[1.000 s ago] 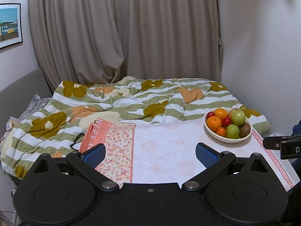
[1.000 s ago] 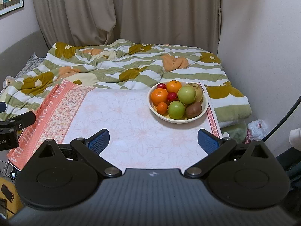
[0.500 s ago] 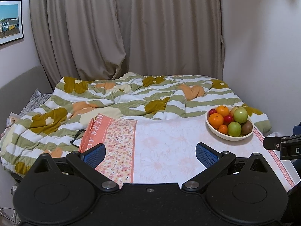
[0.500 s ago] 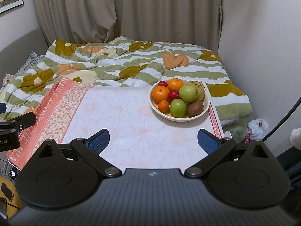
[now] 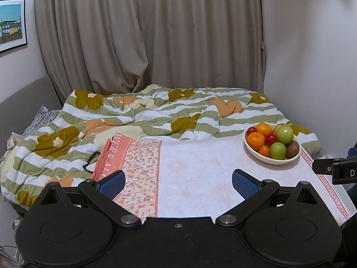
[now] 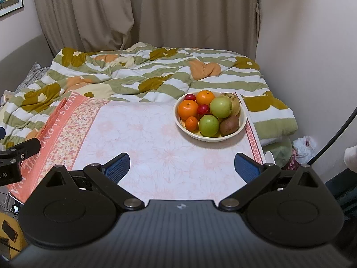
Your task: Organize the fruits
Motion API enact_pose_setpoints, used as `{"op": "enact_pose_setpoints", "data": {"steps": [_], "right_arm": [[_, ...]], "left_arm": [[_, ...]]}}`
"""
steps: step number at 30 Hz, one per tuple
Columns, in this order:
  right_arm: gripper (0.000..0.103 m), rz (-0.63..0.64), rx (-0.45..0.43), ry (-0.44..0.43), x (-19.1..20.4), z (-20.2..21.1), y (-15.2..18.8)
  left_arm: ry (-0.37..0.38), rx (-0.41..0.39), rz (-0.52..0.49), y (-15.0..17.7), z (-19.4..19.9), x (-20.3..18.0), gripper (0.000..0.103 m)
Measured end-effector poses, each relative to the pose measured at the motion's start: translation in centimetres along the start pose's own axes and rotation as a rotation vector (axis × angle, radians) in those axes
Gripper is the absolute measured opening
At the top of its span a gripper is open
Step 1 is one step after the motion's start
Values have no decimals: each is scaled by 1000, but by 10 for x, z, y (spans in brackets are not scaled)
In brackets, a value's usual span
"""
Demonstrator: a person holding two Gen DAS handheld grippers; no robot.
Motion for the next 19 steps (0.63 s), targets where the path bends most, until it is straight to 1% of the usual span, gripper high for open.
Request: {"op": "enact_pose_setpoints", "data": {"steps": [7,14,19], "right_arm": [[103,1,-1,0,0,0,0],[103,-1,-2,0,0,0,0],[103,0,0,-1,0,0,0]], "left_arm": [[-9,-10,10,2,2,3,103],[4,-7,23,3,1,6,103],[-15,-12,16,4,0,7,103]]}}
Point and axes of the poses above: each gripper's, at about its wrist camera, not at the fingertips, and z roughly against the way its jaws point, x to its left, y to its underside, the point moved 8 cm from there along -z, roughly the way its jaws point, and after that the axes turned 11 degrees about x, right-handed, at the moved point
